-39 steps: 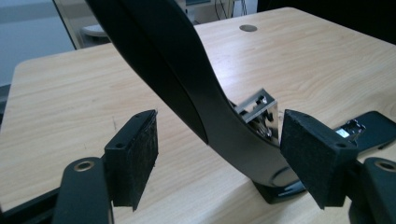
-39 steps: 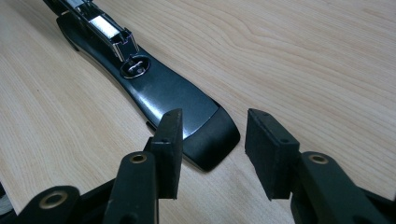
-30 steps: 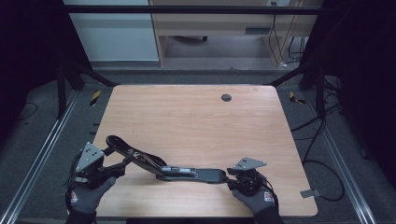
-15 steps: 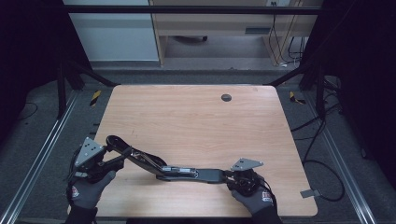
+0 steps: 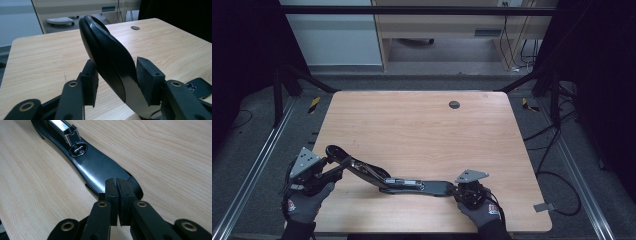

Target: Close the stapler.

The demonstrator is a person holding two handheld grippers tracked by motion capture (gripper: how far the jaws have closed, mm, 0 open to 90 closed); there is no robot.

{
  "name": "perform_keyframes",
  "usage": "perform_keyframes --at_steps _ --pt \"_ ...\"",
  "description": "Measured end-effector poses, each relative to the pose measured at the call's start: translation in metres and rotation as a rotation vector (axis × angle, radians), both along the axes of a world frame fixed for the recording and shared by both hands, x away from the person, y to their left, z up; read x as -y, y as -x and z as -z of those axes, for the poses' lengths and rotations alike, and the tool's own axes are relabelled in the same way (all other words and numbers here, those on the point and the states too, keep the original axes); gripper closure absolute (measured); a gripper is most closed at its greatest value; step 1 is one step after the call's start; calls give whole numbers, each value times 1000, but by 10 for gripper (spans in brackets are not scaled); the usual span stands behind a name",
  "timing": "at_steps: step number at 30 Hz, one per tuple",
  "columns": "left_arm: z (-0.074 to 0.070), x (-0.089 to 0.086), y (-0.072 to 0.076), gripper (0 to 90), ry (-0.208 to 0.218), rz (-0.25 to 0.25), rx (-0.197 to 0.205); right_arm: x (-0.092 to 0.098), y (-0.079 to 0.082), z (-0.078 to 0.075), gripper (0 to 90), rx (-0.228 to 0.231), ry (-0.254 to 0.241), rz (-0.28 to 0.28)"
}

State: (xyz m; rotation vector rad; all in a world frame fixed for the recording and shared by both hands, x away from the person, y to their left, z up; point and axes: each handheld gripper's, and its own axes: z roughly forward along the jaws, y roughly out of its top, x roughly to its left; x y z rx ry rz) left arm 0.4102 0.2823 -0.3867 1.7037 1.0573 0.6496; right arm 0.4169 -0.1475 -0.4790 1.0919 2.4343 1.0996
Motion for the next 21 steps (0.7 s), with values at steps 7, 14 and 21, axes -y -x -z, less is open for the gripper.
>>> perform_keyframes --at_steps 7,14,21 --pt "0 0 0 541 10 1 -7 -2 0 2 892 -12 3 0" --pt "-1 0 0 544 12 1 -7 -5 -1 4 894 -15 1 -16" --pt "-2 1 1 546 14 0 -3 -8 -3 7 900 -21 9 -23"
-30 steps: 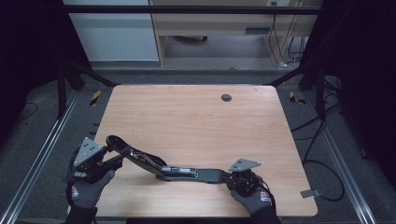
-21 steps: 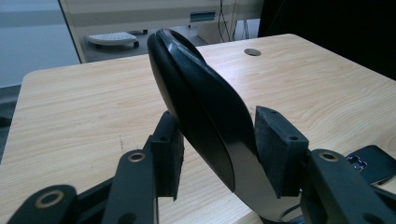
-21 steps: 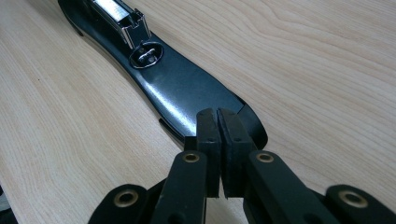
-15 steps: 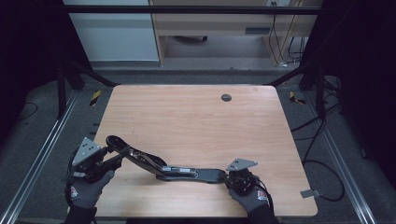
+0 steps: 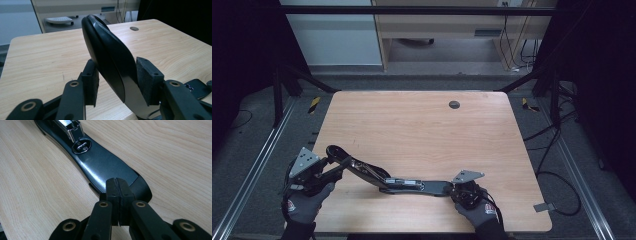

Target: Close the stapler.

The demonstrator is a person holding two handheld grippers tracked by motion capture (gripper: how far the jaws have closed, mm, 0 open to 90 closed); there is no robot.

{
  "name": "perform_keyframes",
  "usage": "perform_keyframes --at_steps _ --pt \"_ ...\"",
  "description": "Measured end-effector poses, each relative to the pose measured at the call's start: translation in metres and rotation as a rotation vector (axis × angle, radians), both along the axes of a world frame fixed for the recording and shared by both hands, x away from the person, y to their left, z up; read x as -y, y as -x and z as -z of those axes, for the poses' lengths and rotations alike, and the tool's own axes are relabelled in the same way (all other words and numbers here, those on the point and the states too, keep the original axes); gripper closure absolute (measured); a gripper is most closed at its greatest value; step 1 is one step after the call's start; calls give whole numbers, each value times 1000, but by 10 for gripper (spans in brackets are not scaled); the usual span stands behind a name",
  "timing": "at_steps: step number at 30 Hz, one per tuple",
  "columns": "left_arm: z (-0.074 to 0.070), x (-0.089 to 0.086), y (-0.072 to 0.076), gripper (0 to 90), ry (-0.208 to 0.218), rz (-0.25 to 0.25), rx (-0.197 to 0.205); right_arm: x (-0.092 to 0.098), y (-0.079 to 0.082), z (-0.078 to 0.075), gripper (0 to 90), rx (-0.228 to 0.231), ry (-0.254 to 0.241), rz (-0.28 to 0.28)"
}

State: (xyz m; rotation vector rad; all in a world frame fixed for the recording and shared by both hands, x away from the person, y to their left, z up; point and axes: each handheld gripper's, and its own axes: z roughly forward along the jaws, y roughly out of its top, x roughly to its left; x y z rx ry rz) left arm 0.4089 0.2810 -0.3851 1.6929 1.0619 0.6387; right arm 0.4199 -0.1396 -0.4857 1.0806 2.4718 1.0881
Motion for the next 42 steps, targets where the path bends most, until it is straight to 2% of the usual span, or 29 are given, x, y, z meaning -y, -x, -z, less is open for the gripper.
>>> perform_keyframes --at_steps 9,10,16,42 --pt "-1 2 2 551 1 1 4 -3 -1 1 900 8 0 1" --pt "-2 2 2 552 1 3 4 -3 -1 1 900 16 11 1" --pt "-4 5 3 553 -6 9 7 -2 -2 1 900 -4 -14 8" --pt "-13 22 8 565 -46 31 39 -2 -2 2 900 -8 -24 12"
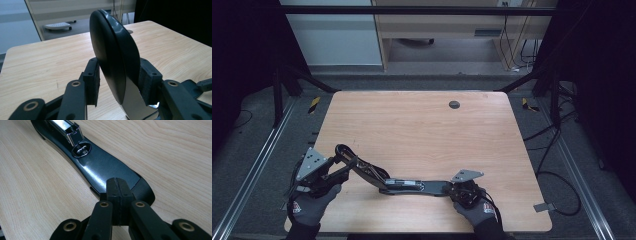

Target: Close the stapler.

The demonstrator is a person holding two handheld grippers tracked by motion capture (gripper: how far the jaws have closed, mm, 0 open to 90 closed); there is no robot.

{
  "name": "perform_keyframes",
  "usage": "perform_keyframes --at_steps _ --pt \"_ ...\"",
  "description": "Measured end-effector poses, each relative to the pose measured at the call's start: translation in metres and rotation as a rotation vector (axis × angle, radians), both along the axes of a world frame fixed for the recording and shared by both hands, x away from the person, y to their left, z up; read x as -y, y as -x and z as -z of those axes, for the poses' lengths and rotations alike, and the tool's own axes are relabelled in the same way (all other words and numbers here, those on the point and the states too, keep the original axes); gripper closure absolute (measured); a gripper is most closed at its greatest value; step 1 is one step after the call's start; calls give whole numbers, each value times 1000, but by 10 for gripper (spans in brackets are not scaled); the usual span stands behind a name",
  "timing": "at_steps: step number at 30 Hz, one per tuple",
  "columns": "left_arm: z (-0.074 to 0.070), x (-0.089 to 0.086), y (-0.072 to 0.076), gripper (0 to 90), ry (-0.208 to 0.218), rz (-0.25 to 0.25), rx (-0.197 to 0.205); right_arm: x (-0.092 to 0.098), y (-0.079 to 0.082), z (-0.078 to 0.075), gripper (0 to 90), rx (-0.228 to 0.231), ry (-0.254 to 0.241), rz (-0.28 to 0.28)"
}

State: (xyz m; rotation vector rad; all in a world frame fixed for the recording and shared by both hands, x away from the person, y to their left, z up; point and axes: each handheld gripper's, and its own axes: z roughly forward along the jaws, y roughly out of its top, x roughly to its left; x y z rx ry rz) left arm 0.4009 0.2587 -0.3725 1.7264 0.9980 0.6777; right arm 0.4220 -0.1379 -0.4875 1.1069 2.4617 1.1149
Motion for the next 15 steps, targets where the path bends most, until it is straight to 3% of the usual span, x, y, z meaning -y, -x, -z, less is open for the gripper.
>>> perform_keyframes --at_steps 15 --pt "-5 10 1 572 -19 7 5 0 0 0 900 1 0 1"
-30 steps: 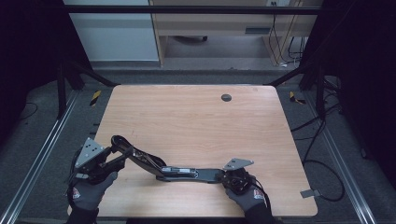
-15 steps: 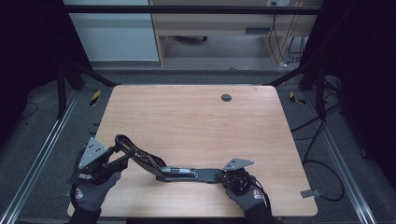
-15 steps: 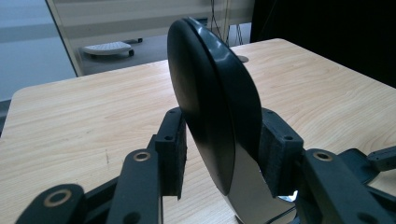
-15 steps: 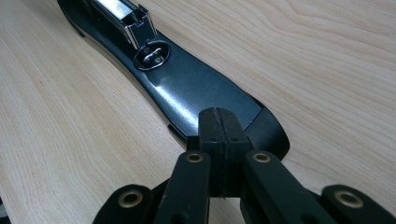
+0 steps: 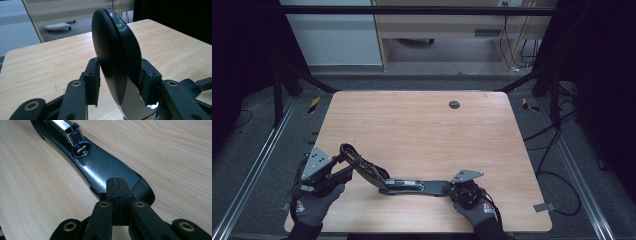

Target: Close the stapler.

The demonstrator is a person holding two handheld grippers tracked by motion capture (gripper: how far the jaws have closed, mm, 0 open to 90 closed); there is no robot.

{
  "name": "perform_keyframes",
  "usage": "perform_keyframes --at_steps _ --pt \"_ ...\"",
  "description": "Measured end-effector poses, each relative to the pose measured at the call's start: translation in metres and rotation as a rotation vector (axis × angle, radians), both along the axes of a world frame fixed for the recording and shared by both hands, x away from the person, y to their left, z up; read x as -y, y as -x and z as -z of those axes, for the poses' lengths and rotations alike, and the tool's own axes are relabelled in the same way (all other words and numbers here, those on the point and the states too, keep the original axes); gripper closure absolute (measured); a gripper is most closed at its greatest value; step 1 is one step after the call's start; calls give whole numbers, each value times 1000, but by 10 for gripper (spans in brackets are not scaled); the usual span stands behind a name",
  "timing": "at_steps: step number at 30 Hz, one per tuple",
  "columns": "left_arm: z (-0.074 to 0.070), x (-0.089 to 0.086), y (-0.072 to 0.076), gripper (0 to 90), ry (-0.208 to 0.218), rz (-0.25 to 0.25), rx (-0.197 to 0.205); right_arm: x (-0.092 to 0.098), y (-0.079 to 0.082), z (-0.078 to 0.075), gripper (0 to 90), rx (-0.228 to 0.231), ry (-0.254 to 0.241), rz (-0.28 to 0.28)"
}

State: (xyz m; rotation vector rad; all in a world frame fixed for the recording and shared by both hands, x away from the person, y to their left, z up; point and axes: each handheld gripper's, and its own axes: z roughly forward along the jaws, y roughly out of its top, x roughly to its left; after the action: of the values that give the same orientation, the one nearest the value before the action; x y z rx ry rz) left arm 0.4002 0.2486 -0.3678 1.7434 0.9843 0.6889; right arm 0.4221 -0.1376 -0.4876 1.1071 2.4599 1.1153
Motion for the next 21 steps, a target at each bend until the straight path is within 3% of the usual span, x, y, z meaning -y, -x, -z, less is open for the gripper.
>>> perform_keyframes --at_steps 21 --pt "-4 14 1 583 -12 18 14 0 0 0 900 -3 0 -2"
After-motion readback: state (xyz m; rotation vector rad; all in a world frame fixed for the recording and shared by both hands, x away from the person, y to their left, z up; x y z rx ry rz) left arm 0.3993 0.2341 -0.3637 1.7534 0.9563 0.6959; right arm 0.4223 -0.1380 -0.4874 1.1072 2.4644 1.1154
